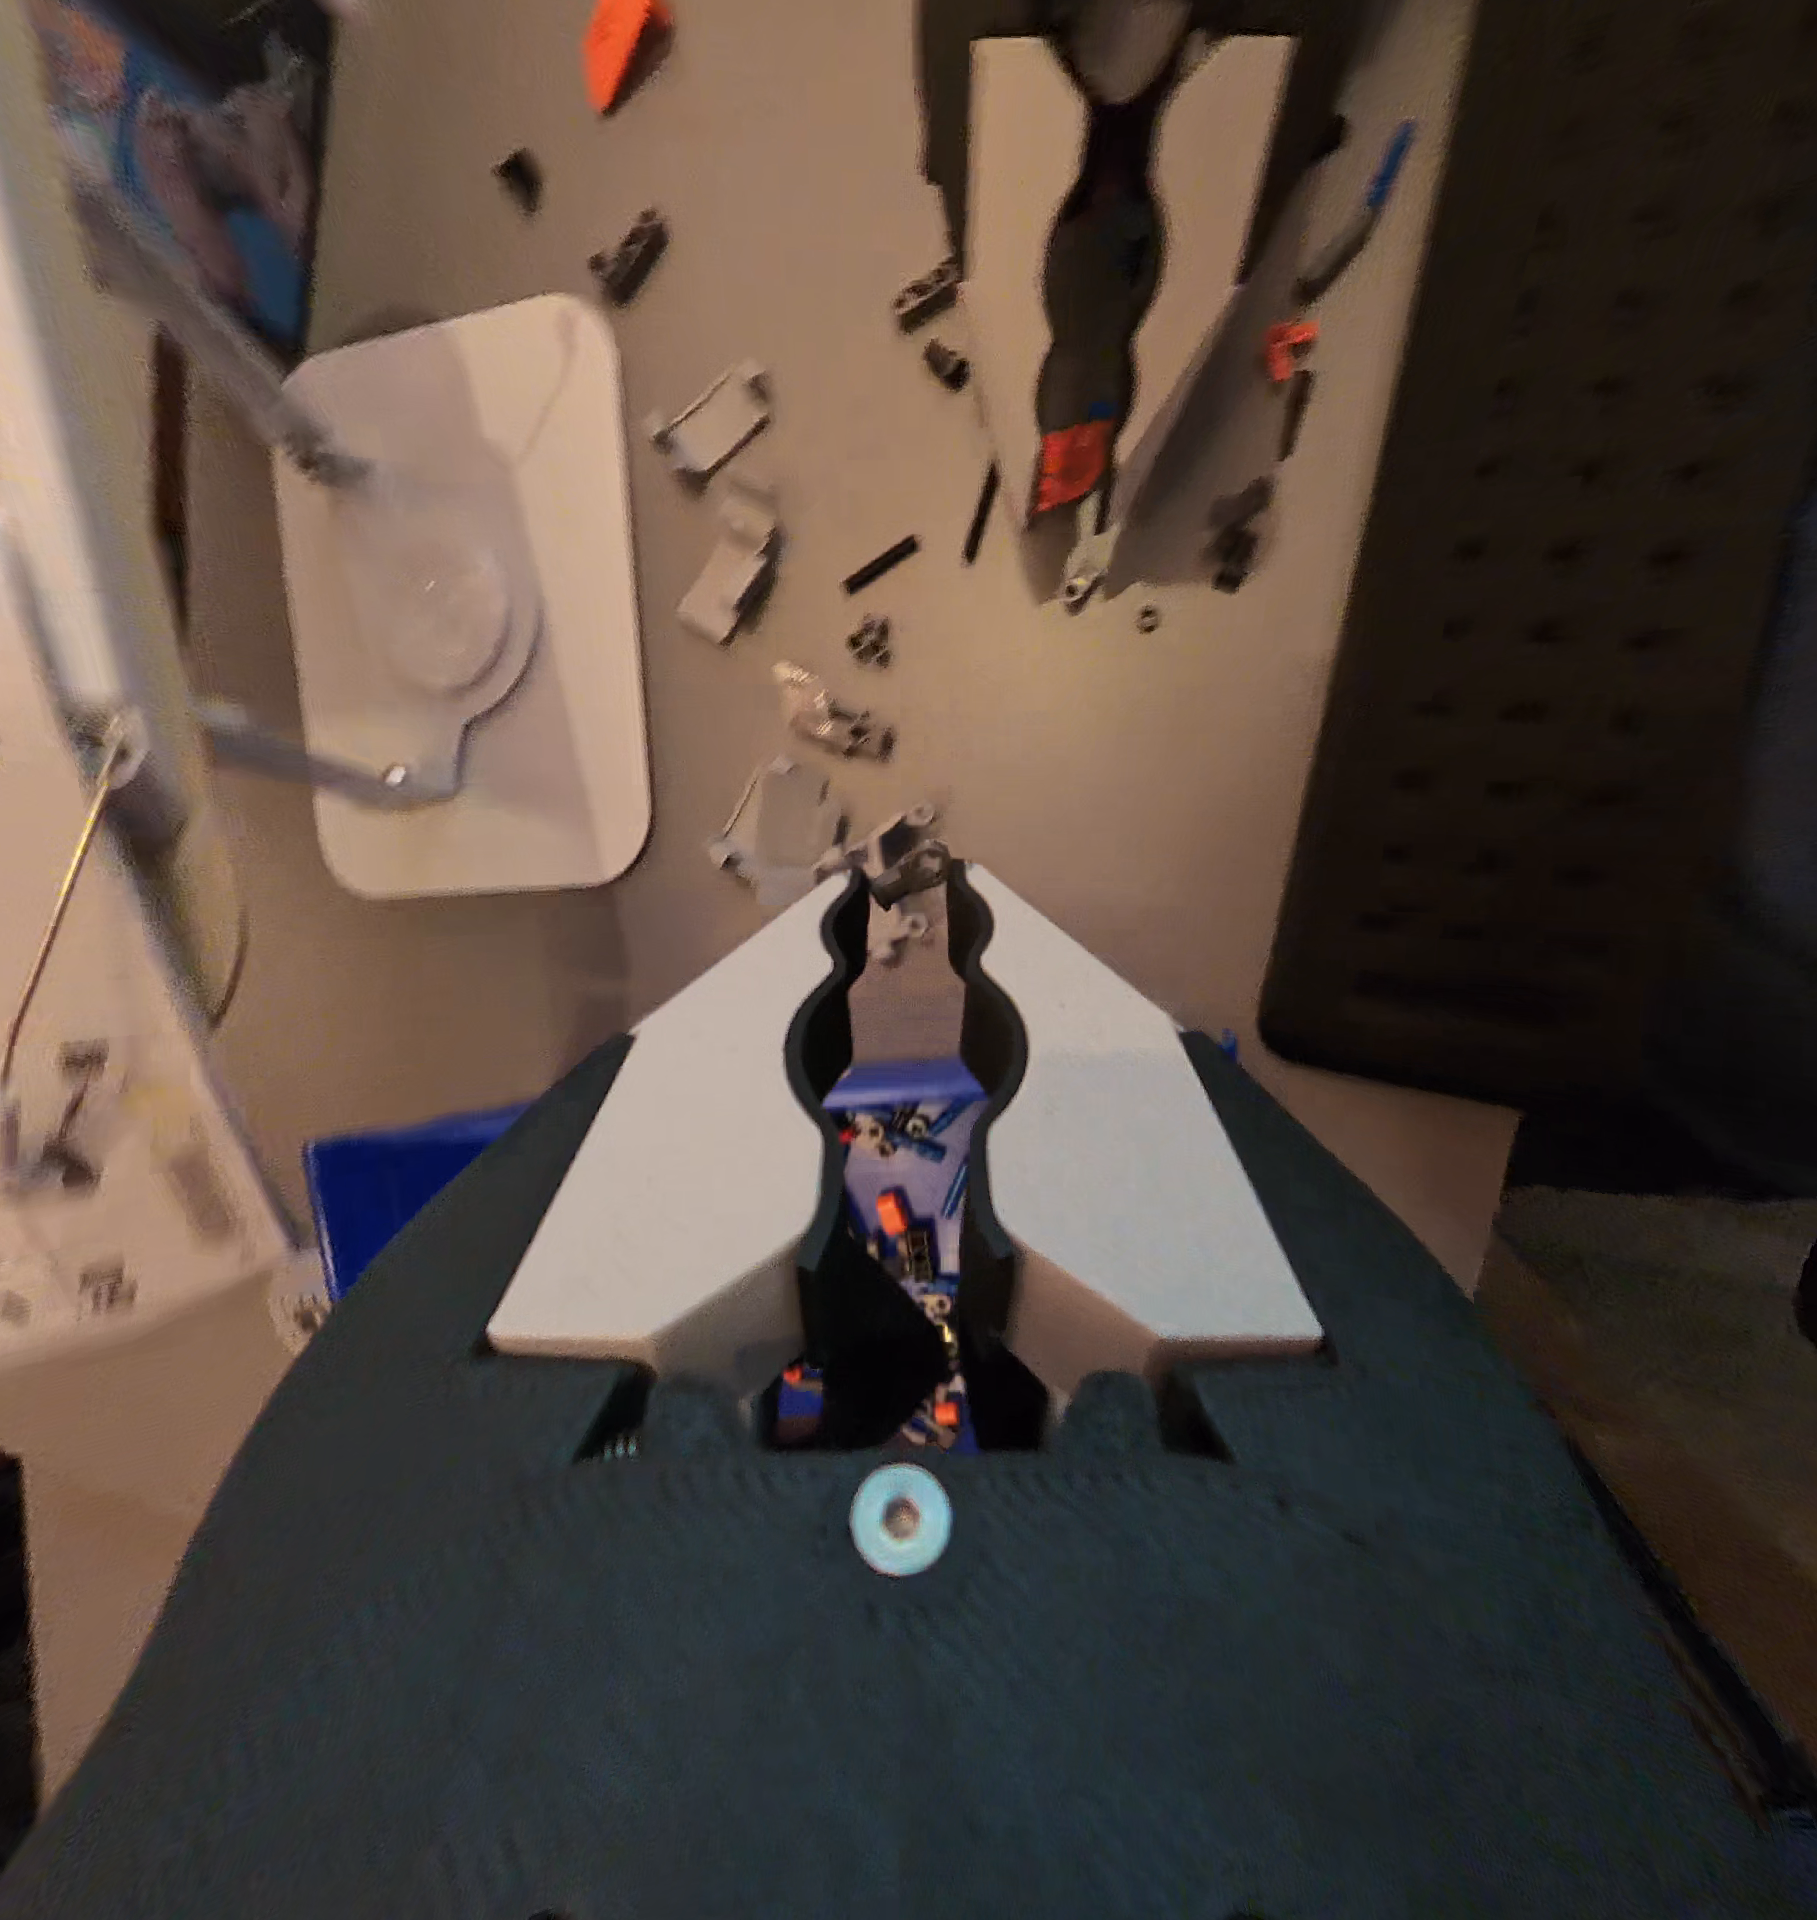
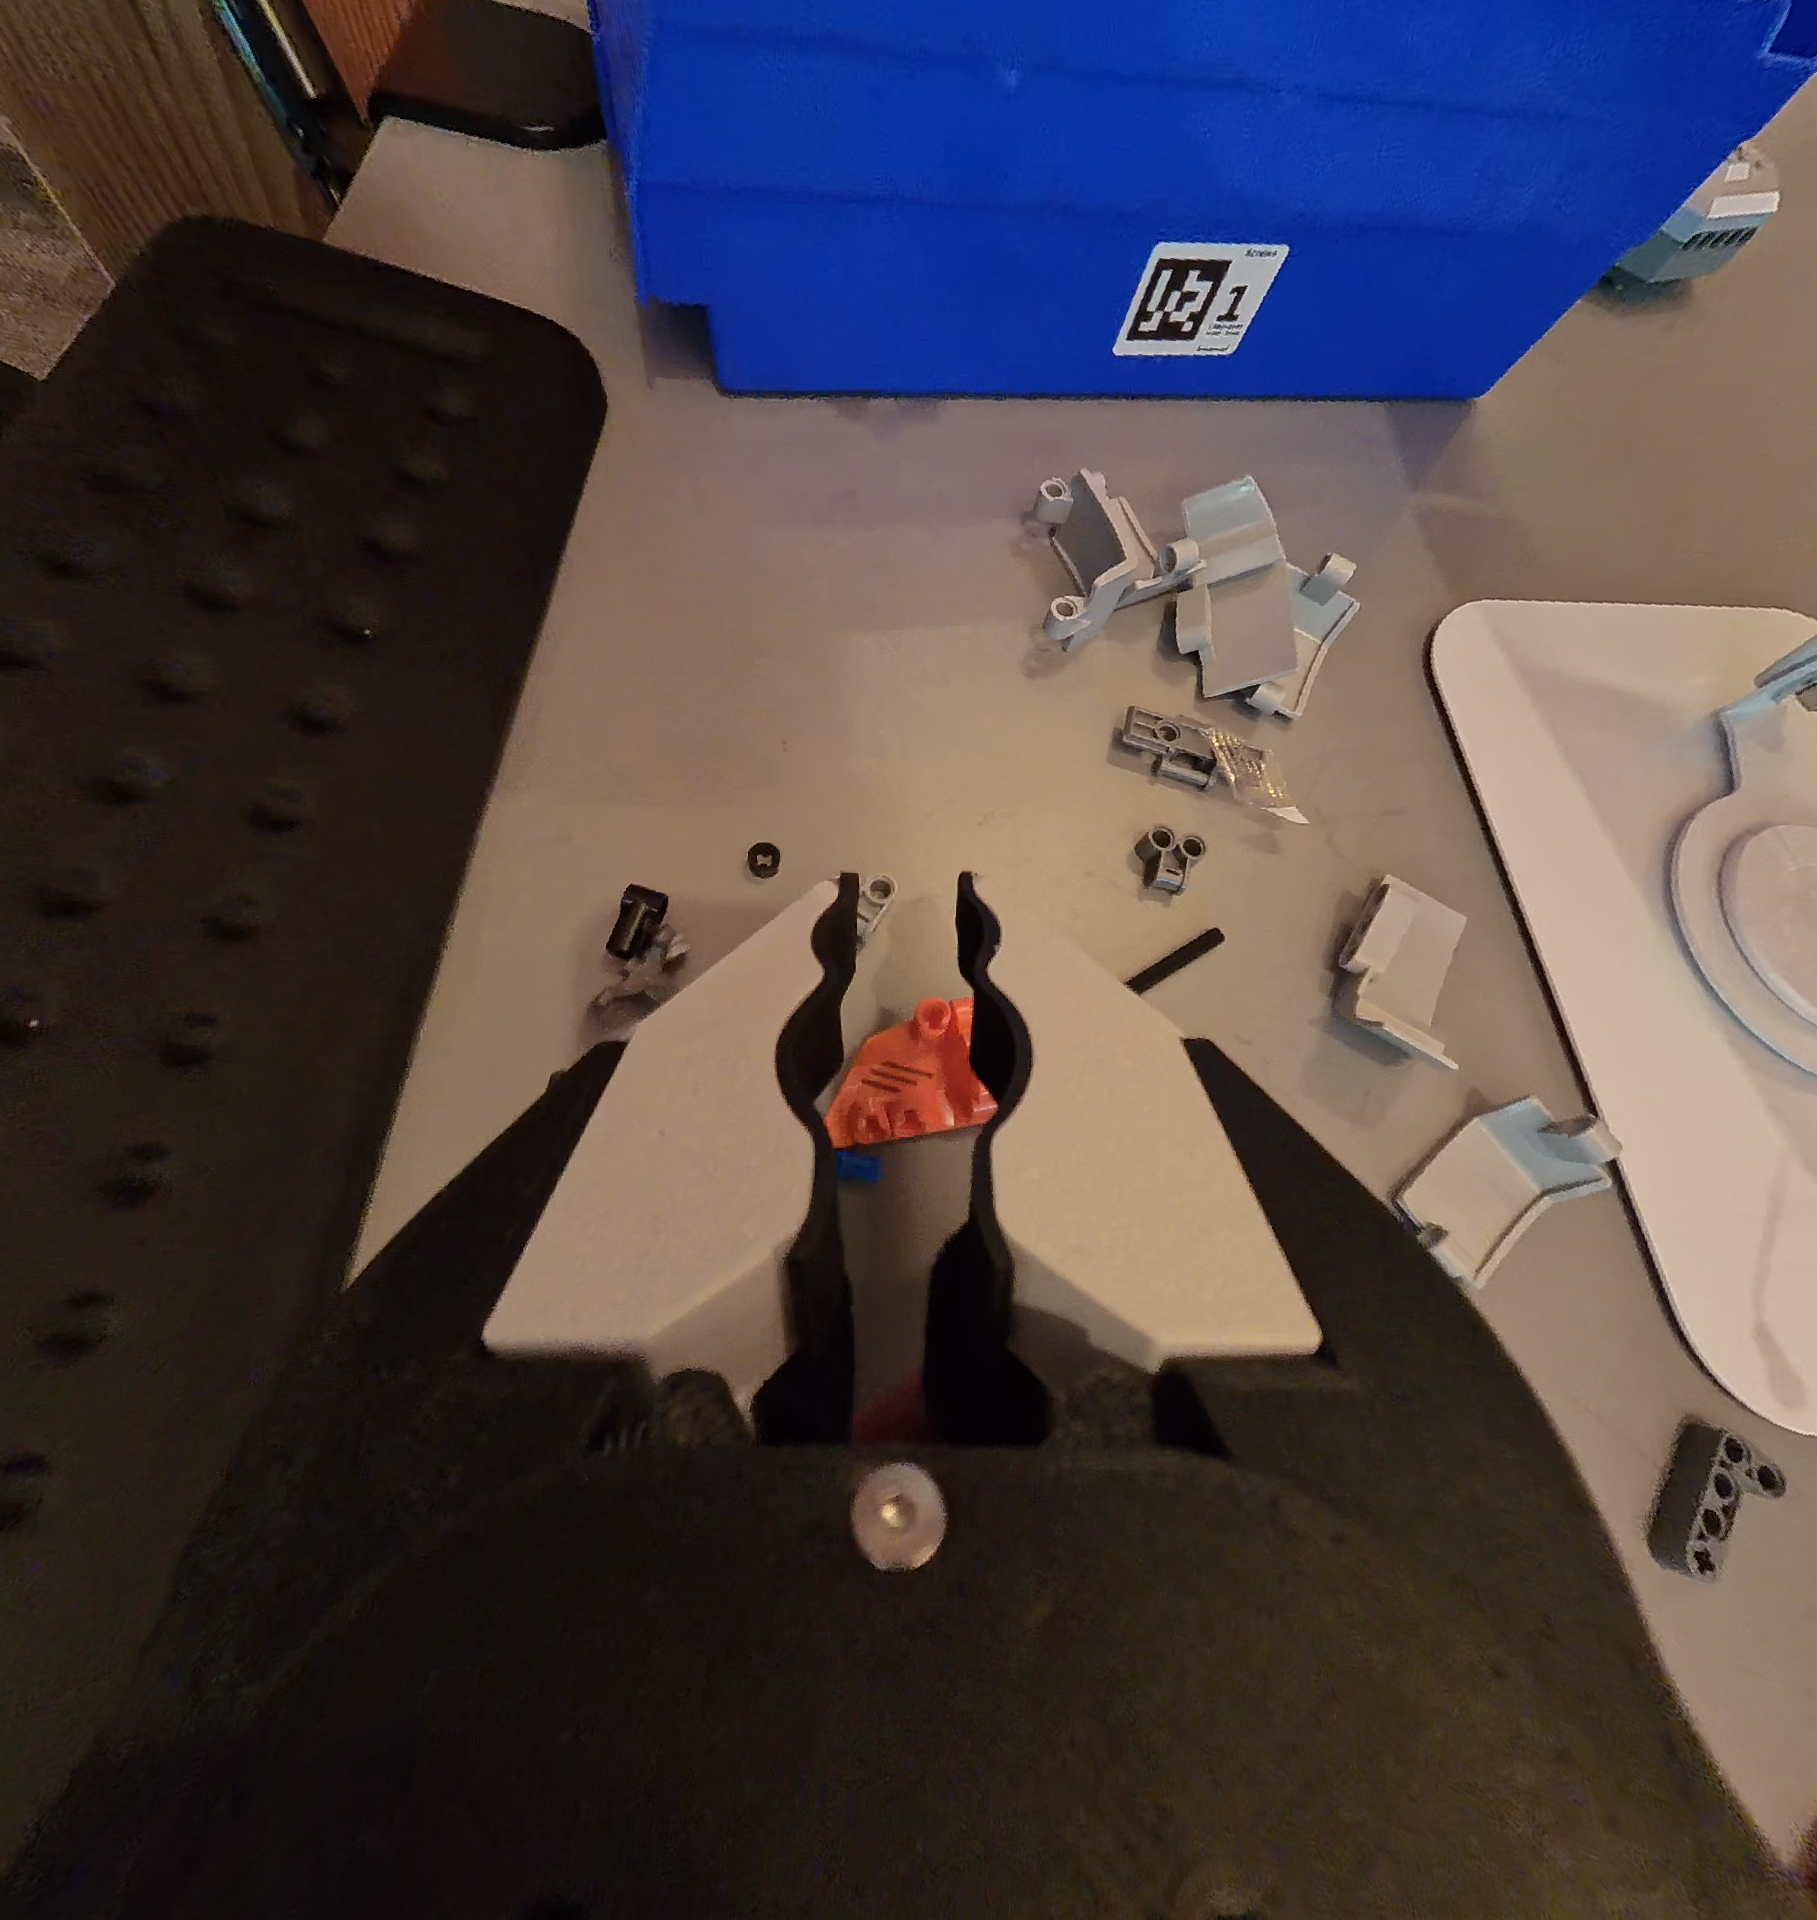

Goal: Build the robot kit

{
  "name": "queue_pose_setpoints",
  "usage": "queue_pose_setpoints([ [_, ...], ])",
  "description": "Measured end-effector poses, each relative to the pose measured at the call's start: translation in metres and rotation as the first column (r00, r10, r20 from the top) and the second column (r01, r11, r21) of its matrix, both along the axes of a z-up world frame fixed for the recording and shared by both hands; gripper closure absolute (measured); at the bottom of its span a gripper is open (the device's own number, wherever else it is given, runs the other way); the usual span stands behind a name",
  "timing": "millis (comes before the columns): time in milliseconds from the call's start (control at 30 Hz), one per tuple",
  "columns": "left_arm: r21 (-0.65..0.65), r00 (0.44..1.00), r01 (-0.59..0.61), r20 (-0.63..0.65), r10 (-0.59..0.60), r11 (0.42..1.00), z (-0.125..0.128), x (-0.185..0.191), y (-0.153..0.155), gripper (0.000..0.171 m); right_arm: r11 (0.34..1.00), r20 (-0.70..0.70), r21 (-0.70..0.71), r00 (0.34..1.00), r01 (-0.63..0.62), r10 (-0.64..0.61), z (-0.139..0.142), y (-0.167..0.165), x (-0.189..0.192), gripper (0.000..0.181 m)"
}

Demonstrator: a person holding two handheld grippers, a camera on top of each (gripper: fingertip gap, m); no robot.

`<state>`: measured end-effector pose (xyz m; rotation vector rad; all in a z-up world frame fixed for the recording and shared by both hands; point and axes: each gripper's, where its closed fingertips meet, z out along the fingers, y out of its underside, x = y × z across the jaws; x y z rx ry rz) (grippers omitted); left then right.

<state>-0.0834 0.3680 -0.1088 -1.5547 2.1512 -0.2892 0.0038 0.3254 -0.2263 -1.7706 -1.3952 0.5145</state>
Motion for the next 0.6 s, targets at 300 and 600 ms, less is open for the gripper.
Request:
queue_pose_setpoints([
  [300, -0.098, 0.939, 0.17, -0.285, -0.191, 0.981, -0.076, 0.043, -0.022, 0.157, 0.998, 0.051, -0.056, 0.999, -0.001, 0.003, -0.002, 0.001, 0.018, 0.167],
  [600, -0.244, 0.881, 0.188, -0.386, -0.273, 0.951, -0.135, 0.048, -0.033, 0.157, 0.996, 0.069, -0.08, 0.996, -0.05, 0.056, -0.013, -0.011, 0.007, 0.165],
])
